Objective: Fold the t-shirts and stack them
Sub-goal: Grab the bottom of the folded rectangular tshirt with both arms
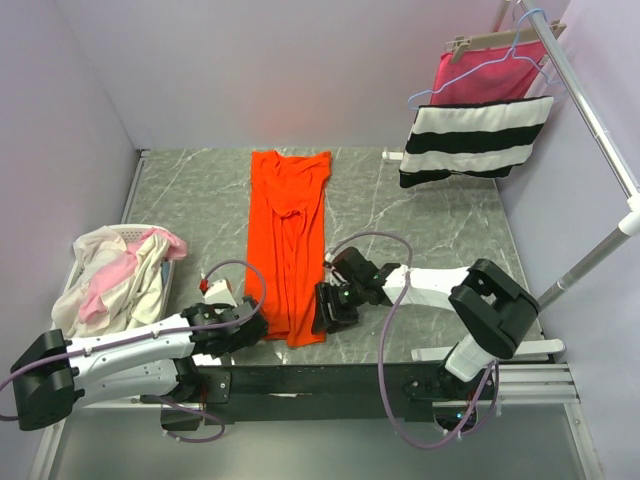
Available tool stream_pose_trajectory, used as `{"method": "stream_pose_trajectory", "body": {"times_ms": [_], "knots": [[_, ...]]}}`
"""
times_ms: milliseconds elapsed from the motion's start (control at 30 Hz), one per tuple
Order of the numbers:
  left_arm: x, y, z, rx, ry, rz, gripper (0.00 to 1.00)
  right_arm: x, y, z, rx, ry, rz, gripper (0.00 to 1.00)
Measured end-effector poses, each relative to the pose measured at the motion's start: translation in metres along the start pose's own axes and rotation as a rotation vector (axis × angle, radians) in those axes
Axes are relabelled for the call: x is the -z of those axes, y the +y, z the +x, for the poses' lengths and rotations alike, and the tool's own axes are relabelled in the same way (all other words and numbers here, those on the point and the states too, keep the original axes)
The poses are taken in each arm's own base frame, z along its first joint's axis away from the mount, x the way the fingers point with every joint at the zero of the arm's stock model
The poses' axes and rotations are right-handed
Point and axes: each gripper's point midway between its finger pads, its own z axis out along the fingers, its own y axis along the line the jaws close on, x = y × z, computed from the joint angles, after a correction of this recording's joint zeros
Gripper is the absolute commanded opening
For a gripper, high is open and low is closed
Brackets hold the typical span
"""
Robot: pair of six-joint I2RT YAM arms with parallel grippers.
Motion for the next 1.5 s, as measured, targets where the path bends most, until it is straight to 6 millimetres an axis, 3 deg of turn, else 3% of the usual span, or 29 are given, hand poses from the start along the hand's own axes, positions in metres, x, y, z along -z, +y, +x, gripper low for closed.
{"method": "stream_pose_trajectory", "body": {"times_ms": [100,300,433,533,633,733,767,800,867,900,967,1167,1400,1433,1500], "knots": [[0.000,-0.004,0.000,0.004,-0.003,0.016,0.93,-0.006,0.007,0.001,0.009,0.023,-0.004,0.60],[-0.004,-0.008,-0.003,-0.002,-0.022,0.017,0.75,-0.012,0.009,0.002,0.027,0.025,0.030,0.48],[-0.006,-0.011,-0.005,-0.002,-0.035,0.011,0.87,-0.012,0.007,0.002,0.019,0.019,0.052,0.50],[-0.006,-0.015,-0.007,0.012,-0.044,0.026,0.90,-0.013,0.007,0.001,0.019,0.016,0.056,0.51],[-0.005,-0.016,-0.008,0.024,-0.047,0.037,0.86,-0.012,0.007,0.001,0.019,0.016,0.055,0.50],[-0.006,-0.016,-0.010,0.041,-0.064,0.045,0.71,-0.012,0.007,0.001,0.019,0.015,0.057,0.45],[-0.007,-0.016,-0.011,0.044,-0.071,0.046,0.65,-0.012,0.006,0.001,0.019,0.015,0.060,0.38],[-0.008,-0.016,-0.012,0.047,-0.076,0.046,0.47,-0.012,0.005,0.001,0.018,0.014,0.065,0.35],[-0.010,-0.015,-0.012,0.050,-0.084,0.043,0.28,-0.012,0.002,0.001,0.020,0.010,0.081,0.26],[-0.011,-0.014,-0.011,0.046,-0.082,0.037,0.13,-0.012,0.000,0.001,0.018,0.010,0.089,0.24],[-0.014,-0.012,-0.011,0.041,-0.089,0.022,0.01,-0.012,-0.004,0.001,0.017,0.006,0.105,0.17],[-0.015,-0.014,-0.012,0.041,-0.097,0.017,0.01,-0.009,-0.011,0.000,0.012,-0.014,0.150,0.13],[-0.009,-0.016,-0.002,0.051,-0.032,0.056,0.01,0.010,-0.034,0.006,0.005,-0.061,0.268,0.12],[-0.008,-0.016,0.000,0.052,-0.021,0.065,0.01,0.012,-0.037,0.007,0.003,-0.063,0.279,0.13],[-0.006,-0.014,0.004,0.049,-0.001,0.082,0.06,0.014,-0.041,0.010,0.002,-0.068,0.292,0.23]]}}
